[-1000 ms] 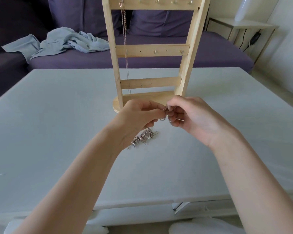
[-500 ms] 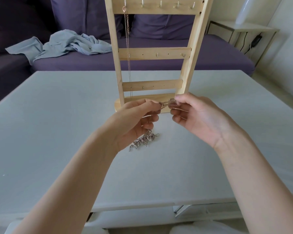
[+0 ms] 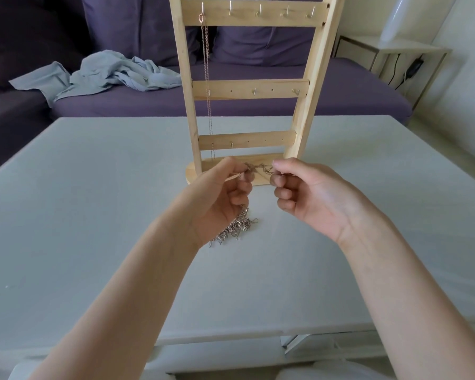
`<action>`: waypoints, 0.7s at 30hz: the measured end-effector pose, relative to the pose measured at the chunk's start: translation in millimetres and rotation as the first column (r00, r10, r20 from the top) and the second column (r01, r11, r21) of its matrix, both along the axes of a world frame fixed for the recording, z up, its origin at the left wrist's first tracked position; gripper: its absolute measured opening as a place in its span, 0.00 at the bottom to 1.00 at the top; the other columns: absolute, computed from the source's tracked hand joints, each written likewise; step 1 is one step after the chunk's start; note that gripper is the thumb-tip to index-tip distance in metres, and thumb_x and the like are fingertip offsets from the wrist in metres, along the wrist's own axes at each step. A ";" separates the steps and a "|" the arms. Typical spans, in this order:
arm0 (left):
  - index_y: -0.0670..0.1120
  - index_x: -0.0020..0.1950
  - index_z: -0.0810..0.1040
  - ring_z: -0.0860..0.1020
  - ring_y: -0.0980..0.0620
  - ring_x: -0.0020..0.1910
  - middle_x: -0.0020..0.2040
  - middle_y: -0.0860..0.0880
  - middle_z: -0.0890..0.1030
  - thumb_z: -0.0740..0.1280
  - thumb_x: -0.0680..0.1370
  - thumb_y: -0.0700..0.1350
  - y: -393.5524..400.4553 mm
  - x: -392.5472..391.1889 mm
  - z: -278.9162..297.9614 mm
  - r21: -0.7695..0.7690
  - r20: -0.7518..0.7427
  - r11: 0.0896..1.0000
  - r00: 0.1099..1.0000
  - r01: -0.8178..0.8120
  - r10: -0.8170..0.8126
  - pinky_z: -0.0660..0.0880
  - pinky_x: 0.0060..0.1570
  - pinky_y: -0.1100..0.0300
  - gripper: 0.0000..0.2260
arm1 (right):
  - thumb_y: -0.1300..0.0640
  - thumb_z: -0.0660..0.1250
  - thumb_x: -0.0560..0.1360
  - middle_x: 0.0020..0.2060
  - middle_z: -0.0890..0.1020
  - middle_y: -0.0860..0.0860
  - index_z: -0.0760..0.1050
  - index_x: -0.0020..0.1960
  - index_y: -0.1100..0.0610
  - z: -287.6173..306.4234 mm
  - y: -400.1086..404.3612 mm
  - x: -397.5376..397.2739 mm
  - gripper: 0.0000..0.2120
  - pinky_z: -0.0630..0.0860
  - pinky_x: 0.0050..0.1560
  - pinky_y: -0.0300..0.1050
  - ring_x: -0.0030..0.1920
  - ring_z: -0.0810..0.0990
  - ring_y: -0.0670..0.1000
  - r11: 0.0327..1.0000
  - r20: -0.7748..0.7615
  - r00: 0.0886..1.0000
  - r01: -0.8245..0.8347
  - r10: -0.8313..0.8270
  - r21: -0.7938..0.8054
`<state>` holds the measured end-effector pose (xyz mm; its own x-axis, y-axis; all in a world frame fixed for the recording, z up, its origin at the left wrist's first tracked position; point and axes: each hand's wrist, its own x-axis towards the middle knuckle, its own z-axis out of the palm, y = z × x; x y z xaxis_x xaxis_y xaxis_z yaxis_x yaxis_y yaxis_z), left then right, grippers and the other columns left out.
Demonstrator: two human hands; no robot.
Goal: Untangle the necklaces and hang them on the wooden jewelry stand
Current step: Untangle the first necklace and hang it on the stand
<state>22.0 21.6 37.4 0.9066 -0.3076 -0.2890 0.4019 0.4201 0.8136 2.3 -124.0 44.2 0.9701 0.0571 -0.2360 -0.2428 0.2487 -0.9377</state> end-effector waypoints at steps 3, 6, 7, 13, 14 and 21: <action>0.44 0.41 0.68 0.64 0.58 0.23 0.29 0.51 0.70 0.59 0.77 0.37 0.5 1.2 -0.2 0.055 0.037 0.998 0.999 -0.029 0.027 0.59 0.20 0.69 0.05 | 0.61 0.65 0.75 0.25 0.70 0.48 0.70 0.35 0.55 -0.7 1.2 0.1 0.10 0.59 0.27 0.36 0.25 0.64 0.45 0.999 0.011 1.000 -0.023 0.023 -0.047; 0.44 0.37 0.69 0.63 0.57 0.25 0.31 0.50 0.69 0.60 0.77 0.37 -0.4 -0.6 -3.4 0.278 0.177 0.957 0.984 -0.079 0.030 0.58 0.22 0.68 0.08 | 0.63 0.66 0.74 0.24 0.69 0.47 0.72 0.36 0.57 -2.5 2.7 0.1 0.08 0.60 0.27 0.36 0.26 0.64 0.46 0.977 0.041 0.999 -0.001 0.010 -0.212; 0.44 0.37 0.70 0.65 0.57 0.26 0.32 0.50 0.69 0.61 0.76 0.37 -0.9 -1.8 -4.6 0.338 0.220 0.936 0.975 -0.097 0.022 0.60 0.23 0.67 0.08 | 0.63 0.67 0.73 0.23 0.69 0.47 0.73 0.38 0.59 -3.1 3.2 -0.1 0.06 0.60 0.28 0.37 0.26 0.64 0.46 0.961 0.058 0.998 0.012 0.004 -0.277; 0.41 0.38 0.74 0.72 0.56 0.29 0.32 0.49 0.75 0.62 0.77 0.35 -3.2 -4.6 -6.4 0.304 0.250 0.947 0.968 -0.105 0.027 0.69 0.28 0.67 0.07 | 0.63 0.66 0.73 0.21 0.72 0.47 0.75 0.41 0.61 -5.6 5.8 -2.4 0.03 0.61 0.28 0.38 0.24 0.66 0.47 0.883 0.126 0.991 0.021 0.043 -0.469; 0.41 0.38 0.74 0.71 0.56 0.29 0.32 0.49 0.75 0.62 0.77 0.35 -3.5 -4.7 -6.9 0.297 0.249 0.949 0.968 -0.106 0.030 0.69 0.27 0.67 0.08 | 0.63 0.66 0.74 0.22 0.74 0.48 0.75 0.41 0.60 -5.2 6.3 -2.9 0.03 0.62 0.27 0.37 0.24 0.66 0.47 0.874 0.128 0.990 0.011 0.058 -0.485; 0.42 0.39 0.73 0.68 0.56 0.27 0.30 0.51 0.72 0.63 0.76 0.34 -3.2 -2.0 -10.5 0.476 0.336 0.867 0.942 -0.147 -0.025 0.67 0.31 0.65 0.07 | 0.64 0.63 0.76 0.23 0.77 0.52 0.80 0.45 0.61 -4.3 6.7 -2.2 0.08 0.64 0.27 0.37 0.22 0.69 0.46 0.849 0.113 0.988 -0.031 0.106 -0.527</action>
<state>20.0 18.4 27.0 0.9864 -0.1450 -0.0772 0.0705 -0.0509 0.9962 0.1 -117.3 39.9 0.9924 0.0290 -0.1197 -0.1056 -0.2998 -0.9481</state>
